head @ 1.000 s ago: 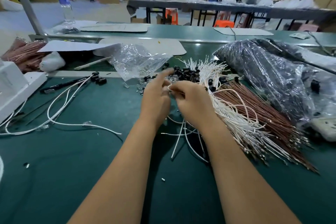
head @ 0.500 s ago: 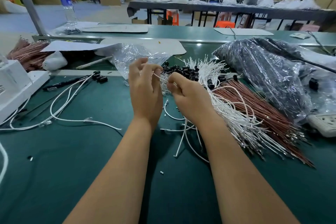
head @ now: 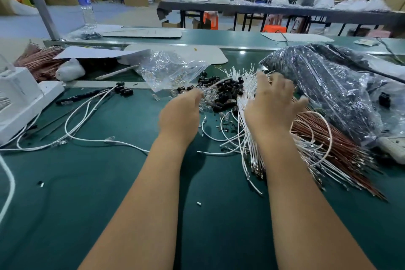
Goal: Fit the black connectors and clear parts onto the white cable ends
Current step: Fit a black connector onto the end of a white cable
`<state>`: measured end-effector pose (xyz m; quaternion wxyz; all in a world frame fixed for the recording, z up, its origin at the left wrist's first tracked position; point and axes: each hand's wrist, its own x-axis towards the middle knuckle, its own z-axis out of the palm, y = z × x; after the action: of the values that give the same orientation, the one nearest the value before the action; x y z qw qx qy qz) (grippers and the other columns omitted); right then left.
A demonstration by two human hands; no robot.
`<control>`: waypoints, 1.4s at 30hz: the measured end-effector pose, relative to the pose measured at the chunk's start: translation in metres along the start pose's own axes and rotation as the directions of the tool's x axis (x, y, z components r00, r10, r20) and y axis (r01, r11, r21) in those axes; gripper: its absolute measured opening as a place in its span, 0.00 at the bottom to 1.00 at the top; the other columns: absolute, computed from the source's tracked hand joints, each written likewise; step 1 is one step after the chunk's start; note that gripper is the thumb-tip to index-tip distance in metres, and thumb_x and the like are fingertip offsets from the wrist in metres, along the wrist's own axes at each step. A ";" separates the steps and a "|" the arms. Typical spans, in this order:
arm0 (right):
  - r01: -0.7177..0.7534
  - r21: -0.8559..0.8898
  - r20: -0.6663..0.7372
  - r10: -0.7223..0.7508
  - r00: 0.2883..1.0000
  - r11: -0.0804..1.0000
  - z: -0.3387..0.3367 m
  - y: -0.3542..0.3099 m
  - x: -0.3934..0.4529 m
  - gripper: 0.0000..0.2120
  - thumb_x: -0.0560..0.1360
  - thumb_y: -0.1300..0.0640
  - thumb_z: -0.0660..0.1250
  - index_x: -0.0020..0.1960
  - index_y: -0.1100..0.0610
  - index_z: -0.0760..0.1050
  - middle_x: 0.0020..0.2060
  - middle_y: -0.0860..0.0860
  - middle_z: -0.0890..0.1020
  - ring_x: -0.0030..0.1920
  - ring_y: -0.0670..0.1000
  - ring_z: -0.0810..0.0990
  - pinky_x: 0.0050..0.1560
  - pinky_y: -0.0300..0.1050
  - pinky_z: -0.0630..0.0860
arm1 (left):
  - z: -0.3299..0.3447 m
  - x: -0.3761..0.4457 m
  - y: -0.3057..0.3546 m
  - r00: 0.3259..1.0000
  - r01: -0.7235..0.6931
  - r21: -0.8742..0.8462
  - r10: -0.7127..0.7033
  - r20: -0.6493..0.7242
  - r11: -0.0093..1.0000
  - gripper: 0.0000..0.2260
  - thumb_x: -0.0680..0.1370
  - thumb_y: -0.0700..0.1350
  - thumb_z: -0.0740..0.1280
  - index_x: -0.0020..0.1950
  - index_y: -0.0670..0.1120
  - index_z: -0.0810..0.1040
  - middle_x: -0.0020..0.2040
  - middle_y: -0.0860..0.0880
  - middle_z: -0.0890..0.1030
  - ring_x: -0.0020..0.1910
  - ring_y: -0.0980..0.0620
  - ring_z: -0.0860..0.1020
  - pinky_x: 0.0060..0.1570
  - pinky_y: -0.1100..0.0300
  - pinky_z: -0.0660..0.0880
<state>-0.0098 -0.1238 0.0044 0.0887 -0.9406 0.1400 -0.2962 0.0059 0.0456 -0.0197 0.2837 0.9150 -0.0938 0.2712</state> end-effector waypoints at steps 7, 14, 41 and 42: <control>0.535 0.168 -0.021 -0.539 0.842 0.828 0.008 -0.036 -0.016 0.21 0.78 0.59 0.60 0.69 0.44 0.69 0.58 0.47 0.79 0.63 0.50 0.74 0.67 0.49 0.49 | 0.003 0.001 0.009 0.981 -0.077 -0.135 0.099 0.166 0.988 0.06 0.76 0.39 0.59 0.50 0.42 0.74 0.41 0.46 0.77 0.44 0.43 0.74 0.39 0.55 0.65; 0.305 0.292 -0.146 -0.274 0.951 0.906 0.008 -0.017 -0.006 0.15 0.78 0.66 0.61 0.60 0.53 0.79 0.38 0.49 0.80 0.39 0.50 0.75 0.48 0.45 0.62 | -0.001 0.000 0.000 0.994 0.028 -0.392 0.014 0.105 0.919 0.04 0.78 0.41 0.66 0.46 0.42 0.79 0.32 0.52 0.74 0.31 0.57 0.70 0.34 0.63 0.66; 0.186 0.508 0.126 -0.286 0.950 0.841 0.021 -0.021 -0.010 0.06 0.79 0.58 0.65 0.51 0.55 0.80 0.44 0.49 0.81 0.43 0.49 0.77 0.36 0.39 0.69 | 0.000 0.006 -0.009 0.943 0.284 -0.677 -0.327 0.067 0.679 0.09 0.78 0.36 0.64 0.45 0.46 0.82 0.36 0.49 0.82 0.36 0.55 0.79 0.43 0.60 0.78; 0.182 0.504 0.156 -0.296 0.942 0.844 0.022 -0.021 -0.007 0.06 0.79 0.58 0.65 0.50 0.54 0.80 0.46 0.49 0.81 0.45 0.49 0.77 0.39 0.41 0.70 | -0.001 0.007 -0.010 0.931 0.299 -0.684 -0.359 0.057 0.665 0.10 0.78 0.36 0.63 0.44 0.48 0.81 0.36 0.50 0.82 0.36 0.54 0.78 0.45 0.56 0.78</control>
<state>0.0018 -0.0992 -0.0122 0.2982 -0.9261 -0.0684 -0.2207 0.0144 0.0548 -0.0199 0.6474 0.7356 -0.0082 0.1994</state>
